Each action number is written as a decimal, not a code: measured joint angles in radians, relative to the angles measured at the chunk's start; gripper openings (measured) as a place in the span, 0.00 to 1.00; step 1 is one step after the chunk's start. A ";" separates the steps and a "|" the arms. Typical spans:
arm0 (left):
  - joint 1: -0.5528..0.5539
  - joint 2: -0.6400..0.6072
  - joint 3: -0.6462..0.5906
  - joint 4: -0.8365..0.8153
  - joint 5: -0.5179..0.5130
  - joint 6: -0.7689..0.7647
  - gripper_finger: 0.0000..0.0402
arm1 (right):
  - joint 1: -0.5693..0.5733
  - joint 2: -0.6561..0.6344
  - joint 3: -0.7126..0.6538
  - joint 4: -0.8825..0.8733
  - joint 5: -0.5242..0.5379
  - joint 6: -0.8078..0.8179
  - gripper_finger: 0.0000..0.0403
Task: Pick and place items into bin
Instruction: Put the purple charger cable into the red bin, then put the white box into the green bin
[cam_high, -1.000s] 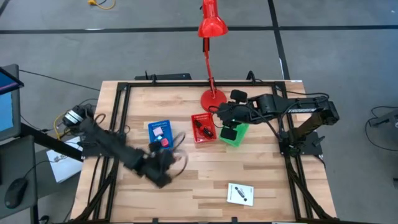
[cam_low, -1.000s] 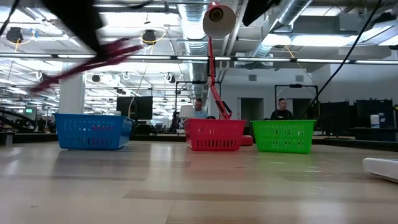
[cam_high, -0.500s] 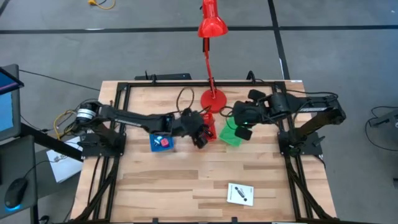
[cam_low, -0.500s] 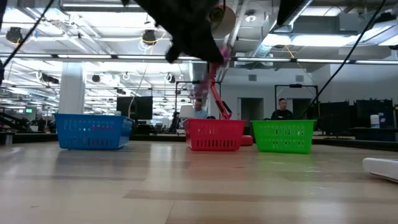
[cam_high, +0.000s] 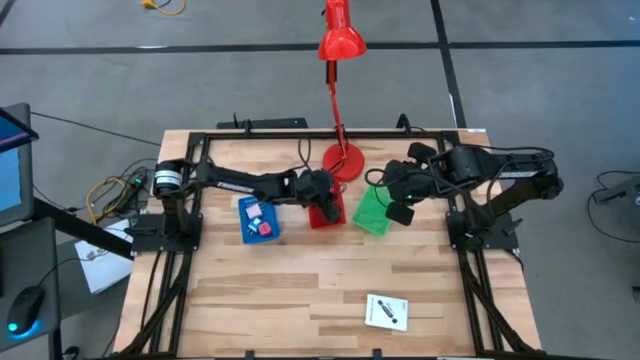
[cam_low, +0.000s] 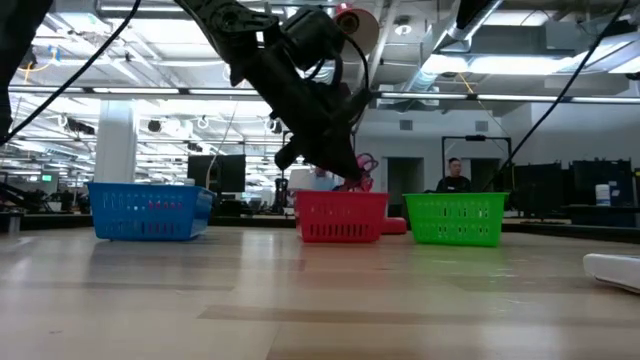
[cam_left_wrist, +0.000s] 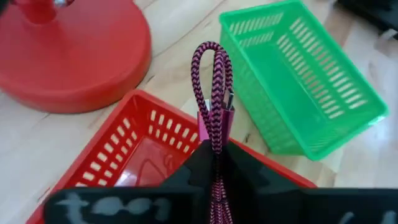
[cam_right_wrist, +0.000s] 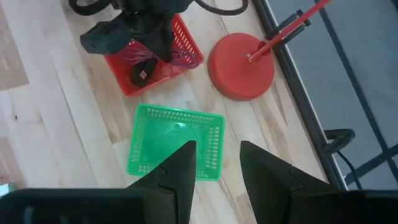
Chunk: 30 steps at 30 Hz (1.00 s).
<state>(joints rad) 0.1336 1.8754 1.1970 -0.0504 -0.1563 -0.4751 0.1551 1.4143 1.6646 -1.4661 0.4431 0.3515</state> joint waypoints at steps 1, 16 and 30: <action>0.003 0.000 0.000 0.001 0.015 0.009 0.05 | 0.000 0.000 0.000 0.000 0.000 0.000 0.29; 0.007 0.000 0.000 -0.077 -0.094 0.012 0.34 | 0.000 0.000 0.000 0.004 -0.001 0.000 0.29; 0.007 -0.129 0.000 -0.011 -0.064 0.194 0.35 | 0.050 0.000 -0.046 -0.013 -0.056 0.184 0.29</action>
<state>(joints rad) 0.1402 1.7459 1.1973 -0.0615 -0.2199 -0.2813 0.2054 1.4143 1.6184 -1.4787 0.3868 0.5357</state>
